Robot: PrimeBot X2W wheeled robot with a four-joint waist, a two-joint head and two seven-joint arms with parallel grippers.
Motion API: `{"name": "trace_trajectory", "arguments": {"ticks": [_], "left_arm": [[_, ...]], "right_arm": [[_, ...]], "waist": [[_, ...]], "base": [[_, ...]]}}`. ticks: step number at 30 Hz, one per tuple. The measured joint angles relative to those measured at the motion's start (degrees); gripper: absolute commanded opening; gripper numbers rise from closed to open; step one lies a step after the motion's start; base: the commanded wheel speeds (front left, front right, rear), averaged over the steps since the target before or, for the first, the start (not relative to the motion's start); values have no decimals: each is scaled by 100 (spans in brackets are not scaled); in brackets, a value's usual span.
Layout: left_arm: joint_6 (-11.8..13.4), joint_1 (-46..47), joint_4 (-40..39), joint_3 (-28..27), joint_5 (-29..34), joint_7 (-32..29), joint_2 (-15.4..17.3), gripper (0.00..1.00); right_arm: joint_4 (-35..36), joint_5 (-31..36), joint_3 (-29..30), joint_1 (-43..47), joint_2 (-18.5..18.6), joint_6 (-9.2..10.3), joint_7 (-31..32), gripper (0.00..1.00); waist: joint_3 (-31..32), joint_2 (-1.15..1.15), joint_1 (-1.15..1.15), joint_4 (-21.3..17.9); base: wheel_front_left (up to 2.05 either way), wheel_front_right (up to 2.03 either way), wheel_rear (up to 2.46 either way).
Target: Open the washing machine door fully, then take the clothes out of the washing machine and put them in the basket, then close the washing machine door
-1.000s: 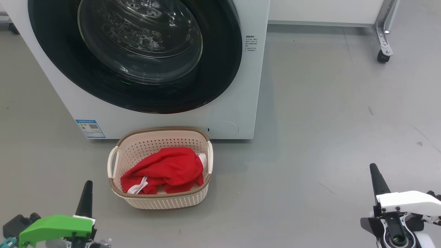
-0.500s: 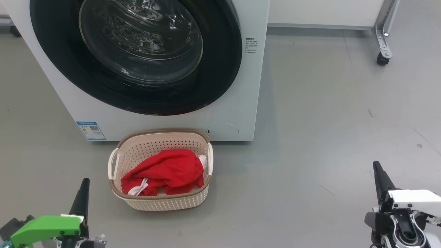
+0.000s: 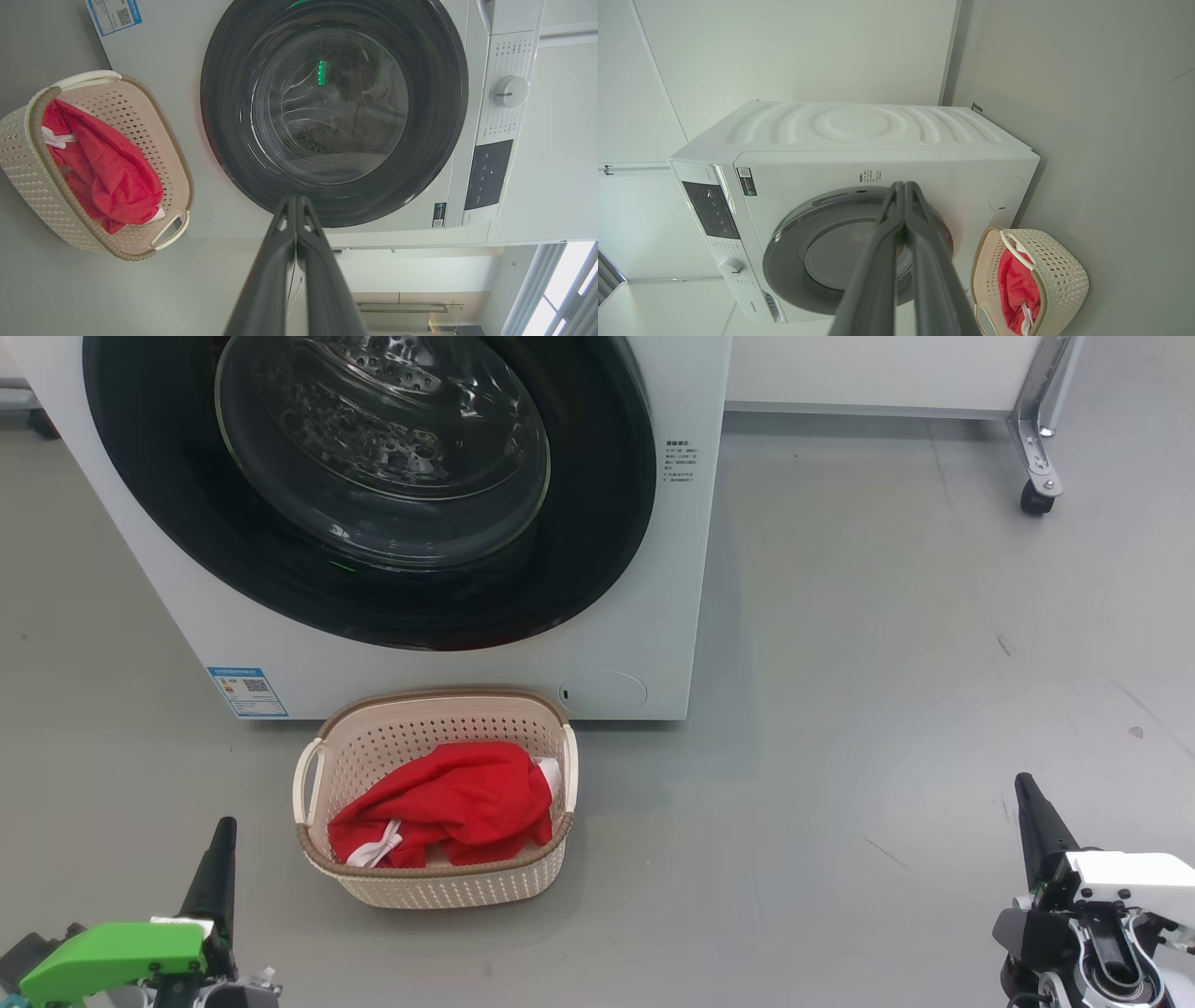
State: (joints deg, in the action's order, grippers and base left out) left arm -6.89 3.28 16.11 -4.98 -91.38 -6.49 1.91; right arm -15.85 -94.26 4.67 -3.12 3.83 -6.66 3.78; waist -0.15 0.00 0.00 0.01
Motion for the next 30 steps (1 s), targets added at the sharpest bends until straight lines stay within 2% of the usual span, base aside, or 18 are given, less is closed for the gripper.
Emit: {"name": "trace_trajectory", "arguments": {"ticks": [30], "left_arm": [[0,1,-15,0,0,1,0,0]], "right_arm": [[-24,0,13,-3,0,-31,2,0]], "waist": [[0,0,0,-1]], "base": [[0,0,0]]}}
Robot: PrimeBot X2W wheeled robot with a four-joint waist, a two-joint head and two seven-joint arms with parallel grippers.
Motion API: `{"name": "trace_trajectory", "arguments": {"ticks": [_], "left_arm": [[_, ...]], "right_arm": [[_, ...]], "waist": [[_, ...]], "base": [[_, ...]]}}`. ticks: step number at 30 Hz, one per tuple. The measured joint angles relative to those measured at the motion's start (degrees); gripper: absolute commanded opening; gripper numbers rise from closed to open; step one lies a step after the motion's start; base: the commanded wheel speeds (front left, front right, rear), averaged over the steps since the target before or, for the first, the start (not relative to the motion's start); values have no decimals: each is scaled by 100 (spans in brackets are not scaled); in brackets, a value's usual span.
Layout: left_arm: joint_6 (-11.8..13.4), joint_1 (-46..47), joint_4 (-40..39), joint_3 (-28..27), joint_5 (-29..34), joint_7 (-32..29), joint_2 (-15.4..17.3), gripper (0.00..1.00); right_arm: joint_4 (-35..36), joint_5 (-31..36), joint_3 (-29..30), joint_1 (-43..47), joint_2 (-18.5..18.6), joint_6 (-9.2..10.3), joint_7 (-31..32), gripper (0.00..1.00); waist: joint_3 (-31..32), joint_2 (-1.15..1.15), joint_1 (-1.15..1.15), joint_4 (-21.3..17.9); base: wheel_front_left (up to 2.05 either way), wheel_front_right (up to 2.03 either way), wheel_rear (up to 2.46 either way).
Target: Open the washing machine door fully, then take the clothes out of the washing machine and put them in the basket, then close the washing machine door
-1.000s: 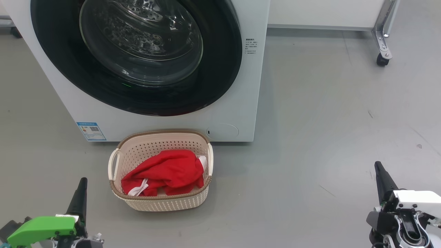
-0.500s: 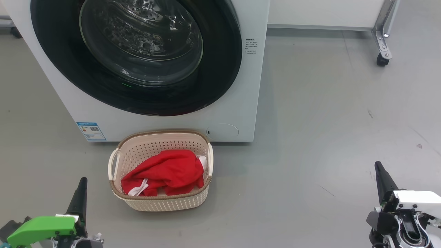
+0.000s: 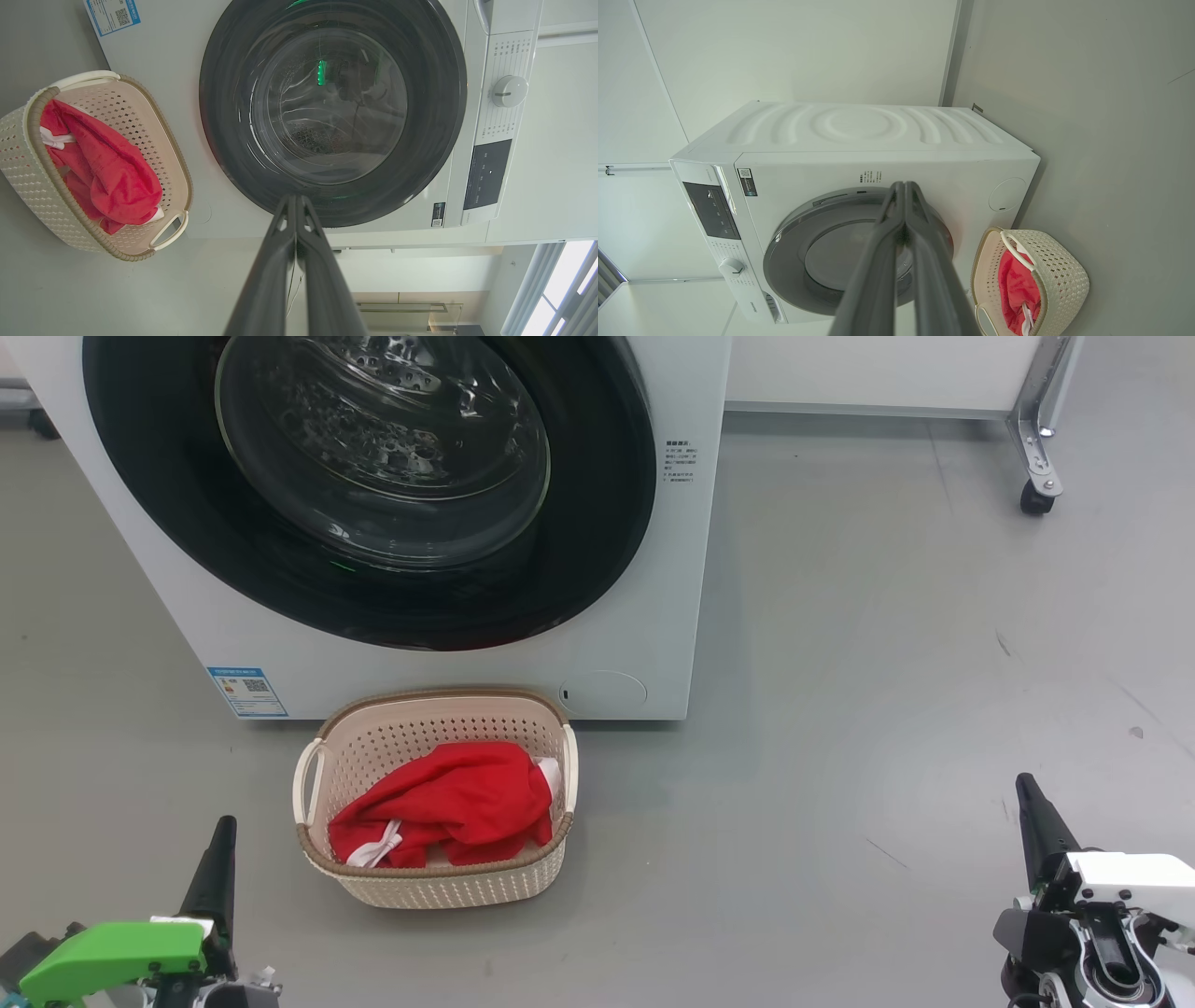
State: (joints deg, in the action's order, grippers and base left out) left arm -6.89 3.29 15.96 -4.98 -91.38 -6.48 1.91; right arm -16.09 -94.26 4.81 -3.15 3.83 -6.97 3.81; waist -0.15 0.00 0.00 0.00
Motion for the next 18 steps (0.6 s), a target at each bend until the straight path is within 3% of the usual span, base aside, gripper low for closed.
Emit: {"name": "trace_trajectory", "arguments": {"ticks": [18], "left_arm": [[0,0,-4,0,0,0,0,0]], "right_arm": [[1,0,11,-17,0,0,1,0]], "waist": [[0,0,0,0]], "base": [[0,0,0]]}}
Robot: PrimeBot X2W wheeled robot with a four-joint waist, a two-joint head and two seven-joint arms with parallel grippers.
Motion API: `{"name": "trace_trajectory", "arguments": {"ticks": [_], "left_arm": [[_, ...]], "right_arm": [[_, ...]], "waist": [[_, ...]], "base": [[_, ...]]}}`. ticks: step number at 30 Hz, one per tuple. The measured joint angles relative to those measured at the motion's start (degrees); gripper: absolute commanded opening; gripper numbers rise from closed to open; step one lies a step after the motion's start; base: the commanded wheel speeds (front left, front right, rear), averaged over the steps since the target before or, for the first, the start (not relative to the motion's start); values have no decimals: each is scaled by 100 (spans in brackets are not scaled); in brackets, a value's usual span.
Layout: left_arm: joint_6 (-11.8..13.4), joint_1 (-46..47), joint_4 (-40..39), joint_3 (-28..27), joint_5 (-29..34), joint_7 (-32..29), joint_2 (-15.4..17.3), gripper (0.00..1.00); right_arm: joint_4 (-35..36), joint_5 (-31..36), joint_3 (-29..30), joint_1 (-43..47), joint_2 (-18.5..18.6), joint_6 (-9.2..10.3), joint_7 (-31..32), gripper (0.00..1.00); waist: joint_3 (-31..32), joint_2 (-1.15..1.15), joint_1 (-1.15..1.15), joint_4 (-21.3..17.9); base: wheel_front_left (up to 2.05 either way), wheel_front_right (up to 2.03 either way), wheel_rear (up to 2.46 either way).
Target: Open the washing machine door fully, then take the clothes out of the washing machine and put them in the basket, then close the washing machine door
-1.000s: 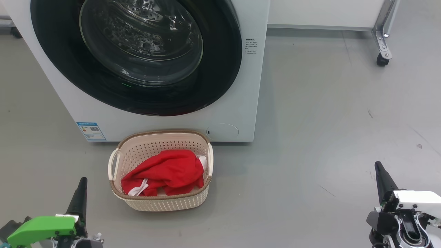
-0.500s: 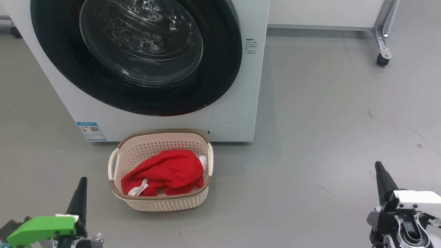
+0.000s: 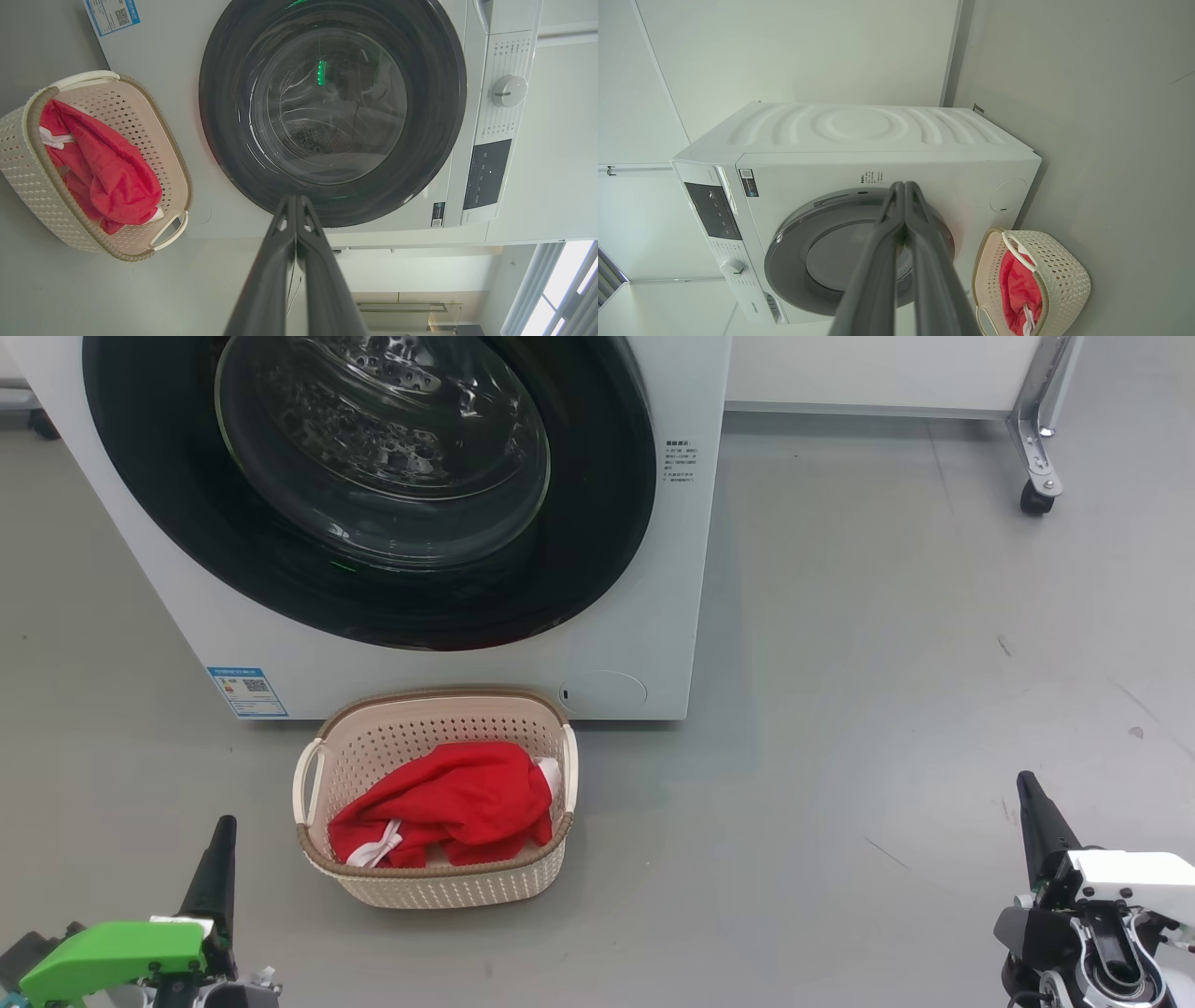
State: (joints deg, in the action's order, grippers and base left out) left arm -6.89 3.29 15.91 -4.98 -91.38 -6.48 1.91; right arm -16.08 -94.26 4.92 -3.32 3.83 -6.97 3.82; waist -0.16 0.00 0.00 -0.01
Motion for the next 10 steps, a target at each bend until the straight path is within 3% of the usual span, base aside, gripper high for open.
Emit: {"name": "trace_trajectory", "arguments": {"ticks": [10], "left_arm": [[0,0,-2,1,0,0,0,0]], "right_arm": [[1,0,4,-1,-1,0,0,0]], "waist": [[0,0,0,0]], "base": [[0,0,0]]}}
